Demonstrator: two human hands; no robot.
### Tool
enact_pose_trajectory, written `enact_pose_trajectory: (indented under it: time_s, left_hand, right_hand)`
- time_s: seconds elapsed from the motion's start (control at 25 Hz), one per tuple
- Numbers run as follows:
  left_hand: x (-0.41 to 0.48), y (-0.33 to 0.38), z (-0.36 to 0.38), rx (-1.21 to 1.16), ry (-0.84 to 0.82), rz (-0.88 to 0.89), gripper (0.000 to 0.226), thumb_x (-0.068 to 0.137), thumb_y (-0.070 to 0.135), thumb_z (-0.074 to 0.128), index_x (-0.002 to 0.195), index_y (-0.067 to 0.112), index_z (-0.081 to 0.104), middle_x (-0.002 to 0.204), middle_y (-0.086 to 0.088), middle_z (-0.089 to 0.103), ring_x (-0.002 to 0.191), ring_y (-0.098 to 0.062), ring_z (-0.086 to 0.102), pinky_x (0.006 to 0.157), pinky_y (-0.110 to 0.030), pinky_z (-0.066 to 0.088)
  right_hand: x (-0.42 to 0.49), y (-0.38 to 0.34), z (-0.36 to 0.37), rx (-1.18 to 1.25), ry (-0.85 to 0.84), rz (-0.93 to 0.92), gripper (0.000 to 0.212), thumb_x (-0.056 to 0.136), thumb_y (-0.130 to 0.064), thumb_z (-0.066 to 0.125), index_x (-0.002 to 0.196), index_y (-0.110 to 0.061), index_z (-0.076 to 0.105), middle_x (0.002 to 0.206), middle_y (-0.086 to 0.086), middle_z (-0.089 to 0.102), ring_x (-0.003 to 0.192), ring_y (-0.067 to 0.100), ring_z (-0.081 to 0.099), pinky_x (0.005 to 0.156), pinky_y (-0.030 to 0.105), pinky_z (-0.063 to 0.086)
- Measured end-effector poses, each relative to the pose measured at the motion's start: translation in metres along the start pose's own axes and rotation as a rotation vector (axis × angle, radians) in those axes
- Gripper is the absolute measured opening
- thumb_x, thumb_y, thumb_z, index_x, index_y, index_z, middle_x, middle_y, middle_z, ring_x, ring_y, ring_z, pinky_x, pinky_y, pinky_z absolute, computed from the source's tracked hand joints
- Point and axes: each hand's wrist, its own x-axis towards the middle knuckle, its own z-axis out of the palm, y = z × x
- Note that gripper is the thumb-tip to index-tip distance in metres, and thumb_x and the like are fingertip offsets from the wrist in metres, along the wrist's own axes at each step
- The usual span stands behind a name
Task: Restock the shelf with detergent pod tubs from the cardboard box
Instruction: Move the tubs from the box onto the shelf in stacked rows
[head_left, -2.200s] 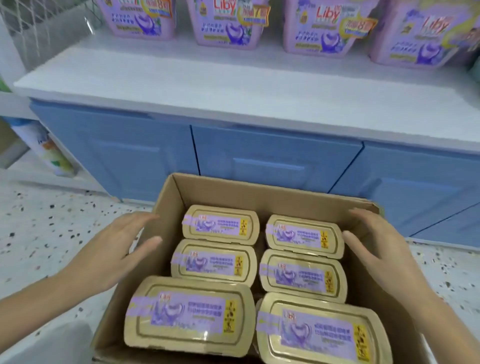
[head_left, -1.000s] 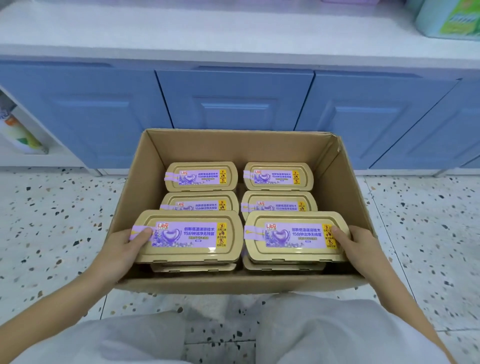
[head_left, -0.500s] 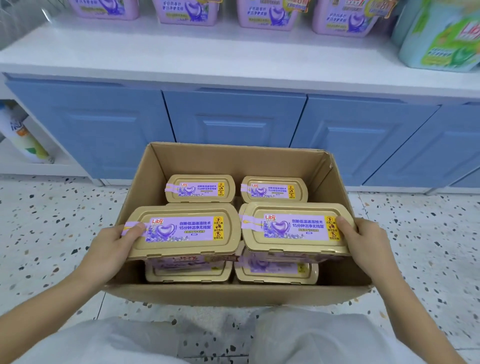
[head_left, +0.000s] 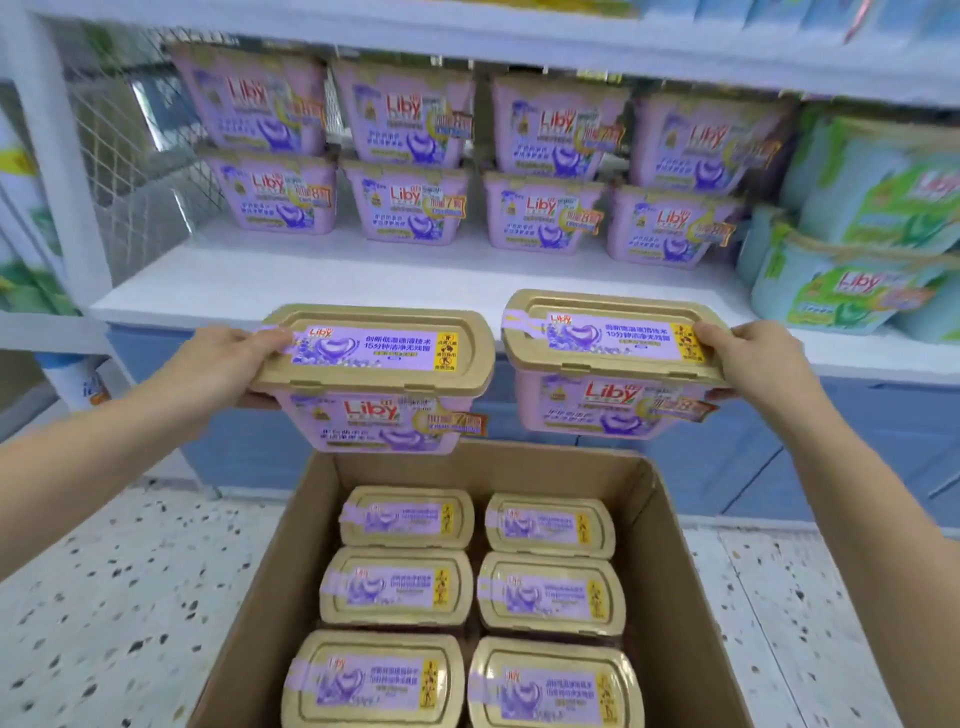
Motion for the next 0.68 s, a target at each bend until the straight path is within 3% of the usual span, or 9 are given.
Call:
enact_pose_trajectory:
  time_s: [0.12, 0.16, 0.24, 0.28, 0.36, 0.44, 0.6, 0.68]
  left_hand:
    - [0.028, 0.040, -0.006, -0.012, 0.012, 0.059, 0.024, 0.089, 0.022, 0.055, 0.070, 0.007, 0.058, 0.057, -0.007, 0.065, 0.034, -0.006, 0.059, 0.042, -0.020, 0.053]
    - [0.038, 0.051, -0.006, -0.018, 0.017, 0.070, 0.023, 0.088, 0.022, 0.056, 0.072, 0.006, 0.057, 0.063, -0.011, 0.063, 0.033, -0.008, 0.059, 0.042, -0.022, 0.053]
    - [0.056, 0.071, -0.004, -0.041, 0.019, 0.072, 0.022, 0.088, 0.022, 0.057, 0.076, 0.004, 0.056, 0.056, -0.010, 0.064, 0.033, -0.011, 0.060, 0.042, -0.026, 0.054]
    - [0.065, 0.078, -0.003, -0.048, 0.020, 0.071, 0.022, 0.088, 0.022, 0.057, 0.075, 0.004, 0.056, 0.048, -0.006, 0.064, 0.033, -0.012, 0.060, 0.041, -0.027, 0.055]
    - [0.083, 0.088, 0.001, -0.048, 0.018, 0.073, 0.022, 0.088, 0.021, 0.057, 0.073, 0.005, 0.055, 0.043, -0.003, 0.063, 0.032, -0.012, 0.059, 0.038, -0.026, 0.054]
    - [0.097, 0.091, 0.006, -0.040, 0.018, 0.074, 0.020, 0.088, 0.021, 0.056, 0.073, 0.006, 0.054, 0.053, -0.007, 0.064, 0.031, -0.011, 0.059, 0.037, -0.024, 0.053]
    - [0.121, 0.087, 0.019, -0.023, 0.002, 0.043, 0.019, 0.088, 0.020, 0.056, 0.077, 0.004, 0.055, 0.071, -0.011, 0.059, 0.029, -0.010, 0.057, 0.035, -0.025, 0.051]
    - [0.132, 0.083, 0.025, -0.011, -0.009, 0.029, 0.020, 0.088, 0.020, 0.056, 0.082, 0.001, 0.057, 0.072, -0.013, 0.059, 0.029, -0.011, 0.057, 0.036, -0.027, 0.051]
  right_hand:
    - [0.039, -0.033, -0.014, 0.067, 0.017, -0.003, 0.042, 0.083, -0.038, 0.057, 0.063, -0.001, 0.057, 0.064, 0.017, 0.058, 0.055, 0.034, 0.062, 0.044, 0.031, 0.054]
    - [0.049, -0.043, -0.017, 0.088, 0.024, -0.016, 0.039, 0.085, -0.034, 0.057, 0.064, -0.002, 0.057, 0.068, 0.017, 0.058, 0.056, 0.034, 0.061, 0.046, 0.030, 0.056]
    - [0.065, -0.059, -0.020, 0.107, 0.041, -0.025, 0.038, 0.084, -0.035, 0.058, 0.074, 0.001, 0.061, 0.079, 0.019, 0.061, 0.062, 0.038, 0.064, 0.060, 0.043, 0.060]
    - [0.071, -0.065, -0.020, 0.101, 0.041, -0.022, 0.038, 0.084, -0.036, 0.057, 0.078, 0.002, 0.061, 0.081, 0.019, 0.061, 0.062, 0.038, 0.065, 0.060, 0.046, 0.059]
    - [0.081, -0.072, -0.018, 0.092, 0.018, -0.022, 0.036, 0.084, -0.034, 0.056, 0.081, 0.001, 0.061, 0.082, 0.019, 0.062, 0.057, 0.035, 0.064, 0.051, 0.042, 0.058]
    - [0.088, -0.073, -0.014, 0.086, -0.006, -0.011, 0.036, 0.085, -0.032, 0.056, 0.087, 0.003, 0.061, 0.079, 0.018, 0.062, 0.055, 0.033, 0.063, 0.046, 0.036, 0.056]
    - [0.096, -0.070, -0.001, 0.037, -0.015, 0.017, 0.034, 0.086, -0.035, 0.055, 0.072, -0.004, 0.054, 0.082, 0.016, 0.062, 0.071, 0.042, 0.068, 0.066, 0.049, 0.059]
    - [0.100, -0.068, 0.006, 0.029, -0.023, 0.032, 0.033, 0.087, -0.035, 0.053, 0.066, -0.010, 0.050, 0.071, 0.011, 0.061, 0.072, 0.041, 0.069, 0.068, 0.047, 0.058]
